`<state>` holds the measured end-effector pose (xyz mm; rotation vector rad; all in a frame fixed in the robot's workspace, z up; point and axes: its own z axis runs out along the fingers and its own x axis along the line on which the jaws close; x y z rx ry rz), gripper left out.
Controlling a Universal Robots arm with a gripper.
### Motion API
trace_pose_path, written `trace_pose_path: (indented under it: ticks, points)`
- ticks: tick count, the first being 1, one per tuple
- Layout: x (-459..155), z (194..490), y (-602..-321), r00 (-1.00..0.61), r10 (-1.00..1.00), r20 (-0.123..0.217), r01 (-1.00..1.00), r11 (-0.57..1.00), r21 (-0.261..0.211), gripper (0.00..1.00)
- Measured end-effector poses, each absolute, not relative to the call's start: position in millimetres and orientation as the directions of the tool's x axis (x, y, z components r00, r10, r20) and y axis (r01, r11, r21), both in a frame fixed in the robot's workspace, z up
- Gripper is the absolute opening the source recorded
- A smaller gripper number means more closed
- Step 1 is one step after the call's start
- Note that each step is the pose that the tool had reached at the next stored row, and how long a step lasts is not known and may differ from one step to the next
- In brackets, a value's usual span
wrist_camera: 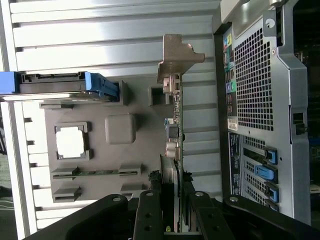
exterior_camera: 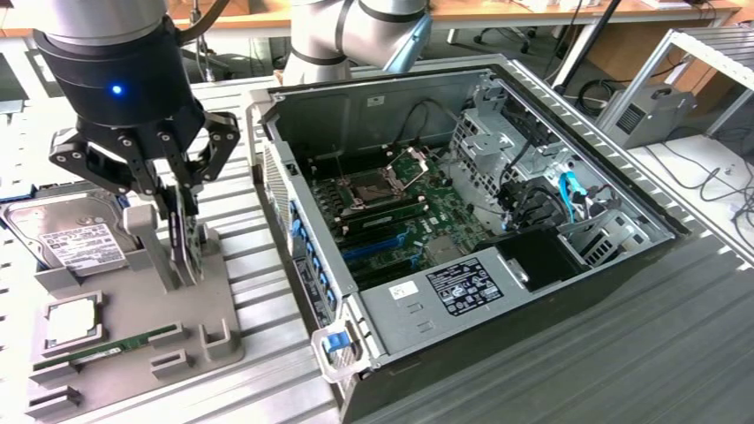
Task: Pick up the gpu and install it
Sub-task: 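Pick up the gpu and move the gpu toward the slot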
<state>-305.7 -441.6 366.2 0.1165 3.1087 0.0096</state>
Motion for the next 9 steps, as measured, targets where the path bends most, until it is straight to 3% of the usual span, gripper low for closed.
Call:
trace_pose_path:
  ticks: [9]
  points:
    - [-305.8,369.5,-441.5,-0.997,0.075,-0.03,0.075,0.997,0.007,0.27]
